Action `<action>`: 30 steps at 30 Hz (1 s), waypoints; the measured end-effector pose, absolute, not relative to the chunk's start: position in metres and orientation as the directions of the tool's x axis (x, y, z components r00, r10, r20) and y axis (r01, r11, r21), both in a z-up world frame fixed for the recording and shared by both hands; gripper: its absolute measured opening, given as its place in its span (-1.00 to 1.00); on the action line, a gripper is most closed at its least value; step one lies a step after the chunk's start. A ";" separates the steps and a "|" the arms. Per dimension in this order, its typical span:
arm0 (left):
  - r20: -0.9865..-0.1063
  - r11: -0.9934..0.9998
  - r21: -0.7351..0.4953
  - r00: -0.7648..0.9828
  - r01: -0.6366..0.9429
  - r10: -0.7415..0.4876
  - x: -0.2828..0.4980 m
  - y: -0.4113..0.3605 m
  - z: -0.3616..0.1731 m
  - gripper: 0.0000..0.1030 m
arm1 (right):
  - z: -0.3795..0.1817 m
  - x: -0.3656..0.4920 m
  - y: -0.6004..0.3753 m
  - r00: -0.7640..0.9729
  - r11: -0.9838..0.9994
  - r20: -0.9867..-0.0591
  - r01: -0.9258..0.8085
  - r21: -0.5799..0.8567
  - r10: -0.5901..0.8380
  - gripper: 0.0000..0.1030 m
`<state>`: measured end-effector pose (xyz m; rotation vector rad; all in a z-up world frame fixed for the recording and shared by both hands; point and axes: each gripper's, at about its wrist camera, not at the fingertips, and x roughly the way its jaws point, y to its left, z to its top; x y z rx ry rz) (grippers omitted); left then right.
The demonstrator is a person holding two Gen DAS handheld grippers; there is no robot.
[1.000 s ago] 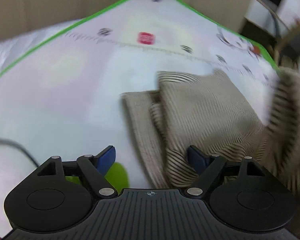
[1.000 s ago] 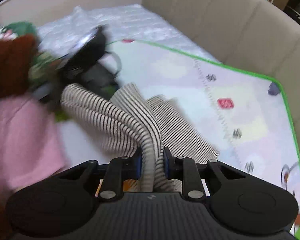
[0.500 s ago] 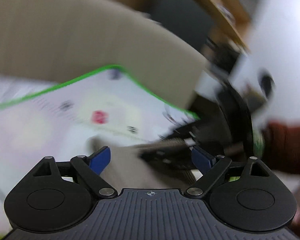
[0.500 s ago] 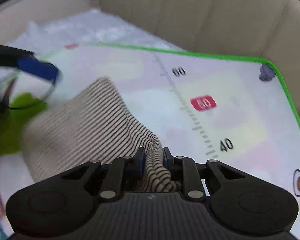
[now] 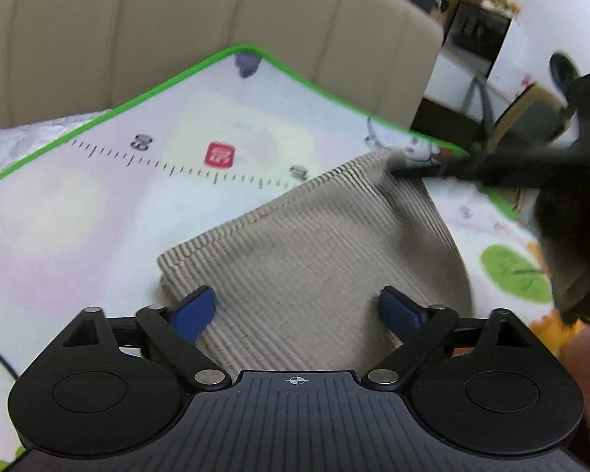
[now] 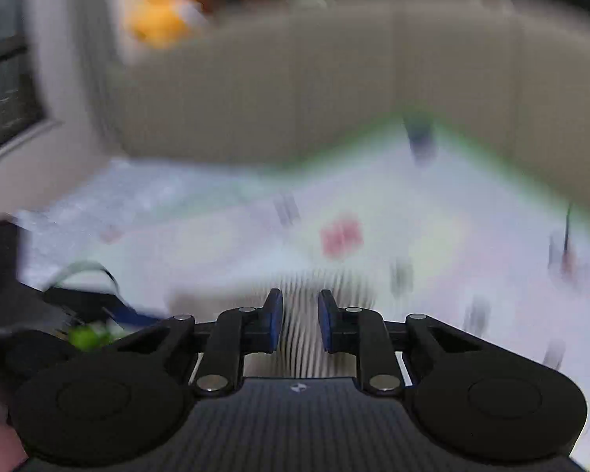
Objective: Fold clothes
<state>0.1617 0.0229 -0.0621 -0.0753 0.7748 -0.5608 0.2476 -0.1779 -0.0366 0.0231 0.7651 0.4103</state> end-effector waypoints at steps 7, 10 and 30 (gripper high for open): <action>-0.645 0.865 -0.271 0.588 0.422 -0.488 0.152 0.030 -0.061 0.88 | -0.046 0.232 -0.191 0.644 0.937 -0.681 -0.241 0.252 0.349 -0.50; -0.588 0.884 -0.230 0.666 0.407 -0.459 0.136 0.038 -0.036 0.82 | -0.021 0.186 -0.201 0.660 0.924 -0.648 -0.267 0.273 0.381 0.20; -0.682 0.876 -0.351 0.551 0.331 -0.481 0.235 0.048 -0.069 0.26 | -0.095 0.169 -0.221 0.520 0.701 -0.662 0.159 0.695 0.539 -0.01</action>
